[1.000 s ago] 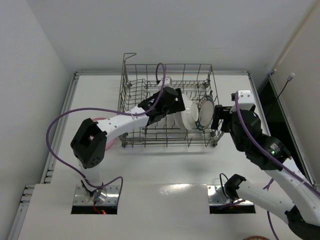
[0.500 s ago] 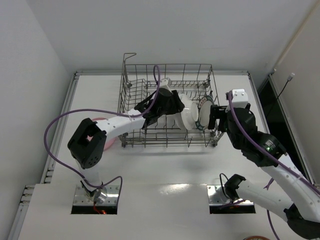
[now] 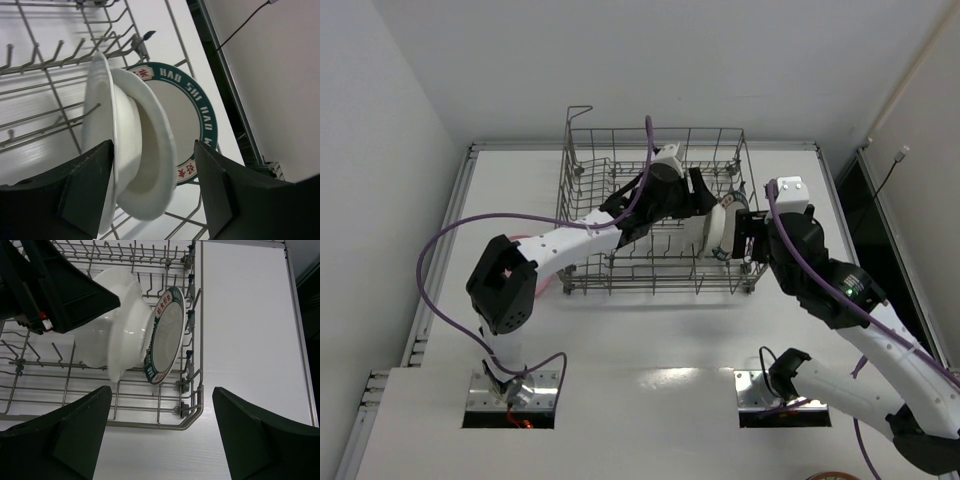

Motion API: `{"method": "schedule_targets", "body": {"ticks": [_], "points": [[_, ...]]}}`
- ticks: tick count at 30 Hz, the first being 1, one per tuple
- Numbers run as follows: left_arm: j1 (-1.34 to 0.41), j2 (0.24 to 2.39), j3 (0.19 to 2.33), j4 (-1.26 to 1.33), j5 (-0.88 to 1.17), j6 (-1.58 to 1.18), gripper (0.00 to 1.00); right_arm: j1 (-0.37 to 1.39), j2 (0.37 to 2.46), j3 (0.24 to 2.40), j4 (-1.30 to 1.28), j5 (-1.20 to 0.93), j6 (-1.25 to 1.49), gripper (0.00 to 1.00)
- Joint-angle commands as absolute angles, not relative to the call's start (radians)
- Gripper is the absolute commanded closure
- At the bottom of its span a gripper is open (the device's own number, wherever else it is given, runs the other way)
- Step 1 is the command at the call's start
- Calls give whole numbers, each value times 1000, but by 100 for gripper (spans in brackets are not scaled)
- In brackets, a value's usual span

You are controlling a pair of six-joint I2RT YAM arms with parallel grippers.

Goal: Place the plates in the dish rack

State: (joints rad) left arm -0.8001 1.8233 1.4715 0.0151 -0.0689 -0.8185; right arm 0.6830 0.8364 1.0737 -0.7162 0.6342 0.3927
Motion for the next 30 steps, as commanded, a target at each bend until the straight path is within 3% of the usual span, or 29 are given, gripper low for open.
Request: {"method": "schedule_targets", "body": {"ticks": [1,15,27,30], "points": [[-854,1847,1563,81,-8,-819,39,681,841,1097,-678,623,400,20],[-864,1816,1526,69,-35,-810,38,681,831,1097,-698,632,400,19],[-864,1787,1427,127,-35,-828,75,681,822,1097,-698,641,400,19],[-864,1787,1427,127,-35,-828,91,681,822,1097,-707,641,400,19]]}}
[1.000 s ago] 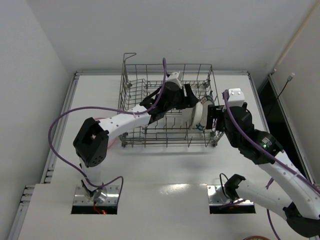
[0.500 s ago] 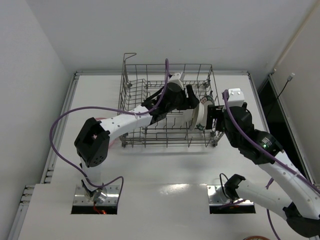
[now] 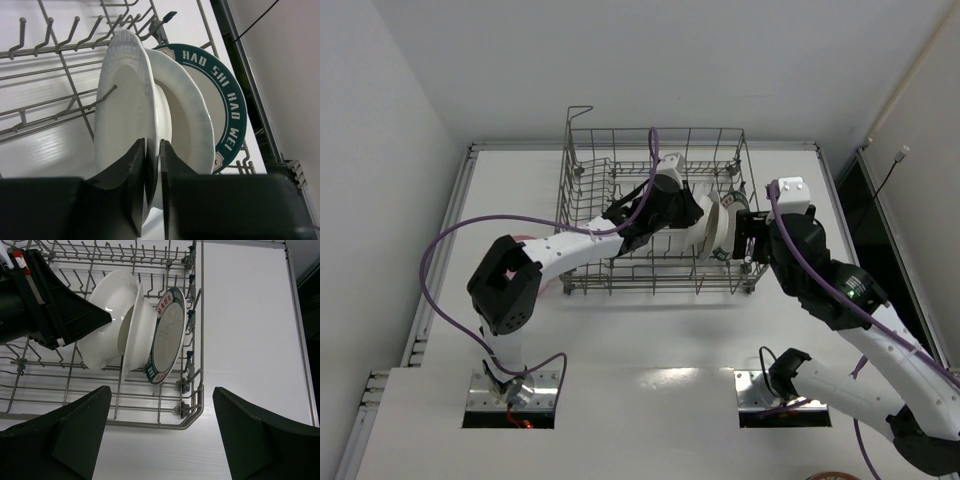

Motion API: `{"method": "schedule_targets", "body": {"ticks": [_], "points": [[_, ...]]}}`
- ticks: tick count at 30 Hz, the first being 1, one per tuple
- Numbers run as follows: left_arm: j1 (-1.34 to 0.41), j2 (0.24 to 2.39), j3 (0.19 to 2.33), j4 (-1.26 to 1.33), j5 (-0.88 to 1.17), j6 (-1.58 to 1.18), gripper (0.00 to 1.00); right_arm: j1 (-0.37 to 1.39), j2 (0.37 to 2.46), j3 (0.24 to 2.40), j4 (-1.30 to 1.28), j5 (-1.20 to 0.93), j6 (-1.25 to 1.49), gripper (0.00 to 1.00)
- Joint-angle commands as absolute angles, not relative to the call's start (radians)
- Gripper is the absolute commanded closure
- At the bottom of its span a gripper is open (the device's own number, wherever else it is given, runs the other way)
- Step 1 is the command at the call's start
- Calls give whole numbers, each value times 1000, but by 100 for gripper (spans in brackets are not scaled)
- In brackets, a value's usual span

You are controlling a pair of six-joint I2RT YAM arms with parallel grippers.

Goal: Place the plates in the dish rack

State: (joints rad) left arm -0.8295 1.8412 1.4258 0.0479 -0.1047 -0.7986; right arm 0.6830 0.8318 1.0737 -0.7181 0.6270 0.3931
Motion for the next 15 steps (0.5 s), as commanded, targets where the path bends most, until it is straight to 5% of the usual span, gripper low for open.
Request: {"method": "schedule_targets", "body": {"ticks": [1,15], "points": [[-864,1787,1427,127,-35,-828,95,681,822,1097,-707,641,400,19],[-864,1637,1294,375,-80,-766,100,681,813,1088,-707,650,400,19]]}}
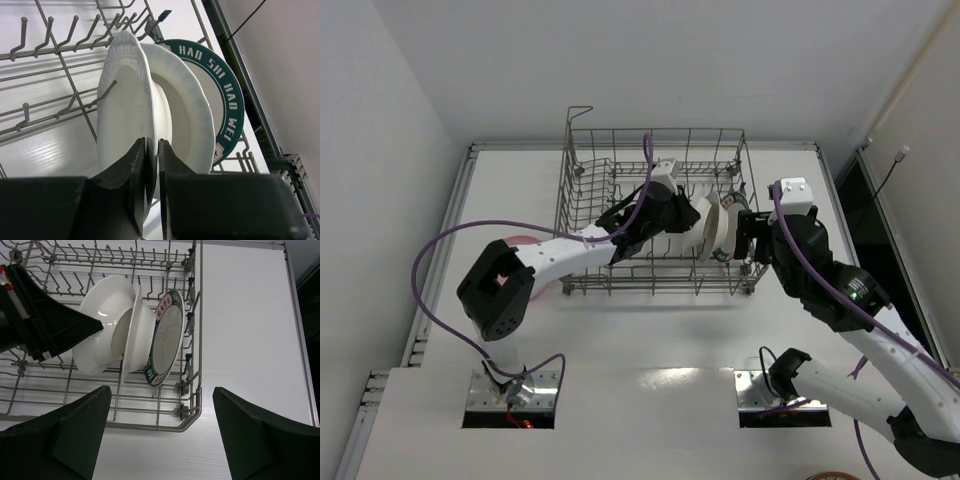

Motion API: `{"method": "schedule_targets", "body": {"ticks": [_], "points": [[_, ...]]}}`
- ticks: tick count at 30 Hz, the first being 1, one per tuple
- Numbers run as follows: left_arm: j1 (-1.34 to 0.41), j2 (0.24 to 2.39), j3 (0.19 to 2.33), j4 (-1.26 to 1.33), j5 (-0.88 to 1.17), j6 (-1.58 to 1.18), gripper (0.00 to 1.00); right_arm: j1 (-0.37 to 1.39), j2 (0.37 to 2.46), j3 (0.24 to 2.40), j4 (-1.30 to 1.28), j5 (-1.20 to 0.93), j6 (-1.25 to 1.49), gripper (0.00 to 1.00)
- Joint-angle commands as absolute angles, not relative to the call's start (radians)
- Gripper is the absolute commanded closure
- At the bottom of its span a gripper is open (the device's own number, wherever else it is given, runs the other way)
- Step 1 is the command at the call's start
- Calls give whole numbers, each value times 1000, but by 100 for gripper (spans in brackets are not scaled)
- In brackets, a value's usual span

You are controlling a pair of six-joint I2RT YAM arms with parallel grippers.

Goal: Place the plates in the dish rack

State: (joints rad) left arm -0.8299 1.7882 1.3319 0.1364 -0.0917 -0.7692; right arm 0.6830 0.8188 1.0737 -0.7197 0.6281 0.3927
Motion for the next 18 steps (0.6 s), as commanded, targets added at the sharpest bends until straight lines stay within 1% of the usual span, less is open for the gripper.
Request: {"method": "schedule_targets", "body": {"ticks": [1,3,6,10,18], "points": [[-864,1628,1276,394,-90,-765,100,681,813,1088,-707,650,400,19],[-864,1614,1240,437,-103,-775,100,681,813,1088,-707,650,400,19],[-864,1603,1146,585,-94,-787,100,681,813,1088,-707,640,400,19],[-864,1582,1077,733,-84,-805,100,681,813,1088,-707,640,400,19],[-873,1574,1066,894,-94,-815,100,681,813,1088,-707,630,400,19]]}}
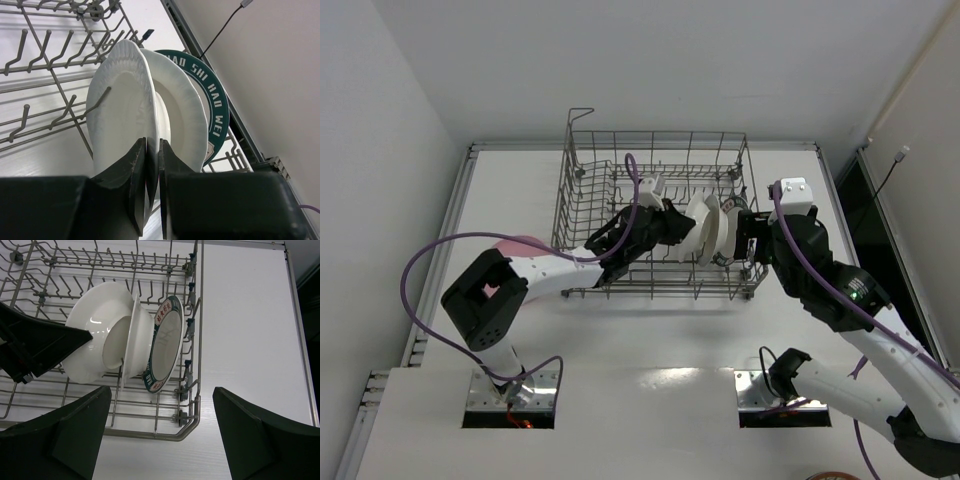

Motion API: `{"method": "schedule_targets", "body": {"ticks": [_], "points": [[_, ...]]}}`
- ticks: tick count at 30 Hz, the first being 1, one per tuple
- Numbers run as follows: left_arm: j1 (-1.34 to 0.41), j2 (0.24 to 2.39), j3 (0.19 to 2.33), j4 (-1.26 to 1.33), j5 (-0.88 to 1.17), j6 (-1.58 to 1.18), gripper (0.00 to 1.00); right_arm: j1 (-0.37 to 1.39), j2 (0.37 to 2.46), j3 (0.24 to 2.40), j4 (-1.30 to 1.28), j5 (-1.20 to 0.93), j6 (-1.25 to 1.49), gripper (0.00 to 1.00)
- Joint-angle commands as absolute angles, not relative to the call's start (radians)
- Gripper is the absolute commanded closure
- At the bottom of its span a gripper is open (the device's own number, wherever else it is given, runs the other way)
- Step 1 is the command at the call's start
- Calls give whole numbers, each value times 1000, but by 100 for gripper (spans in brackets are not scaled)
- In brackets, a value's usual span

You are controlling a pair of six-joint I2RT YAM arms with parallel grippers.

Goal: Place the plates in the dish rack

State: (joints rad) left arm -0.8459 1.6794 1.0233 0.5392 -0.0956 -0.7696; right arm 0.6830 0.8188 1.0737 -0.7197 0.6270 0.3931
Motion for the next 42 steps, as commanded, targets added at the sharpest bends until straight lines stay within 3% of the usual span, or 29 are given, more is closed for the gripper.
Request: {"method": "schedule_targets", "body": {"ticks": [1,16,34,42], "points": [[-873,1574,1066,909,-77,-815,100,681,813,1088,-707,630,400,19],[-842,1562,1014,1166,-90,-908,100,681,813,1088,-707,630,391,19],[-1017,1510,1023,917,-517,-730,100,681,813,1078,-716,640,391,19],[-1039,1476,1023,868,-592,-676,100,681,813,1069,-707,630,391,19]]}}
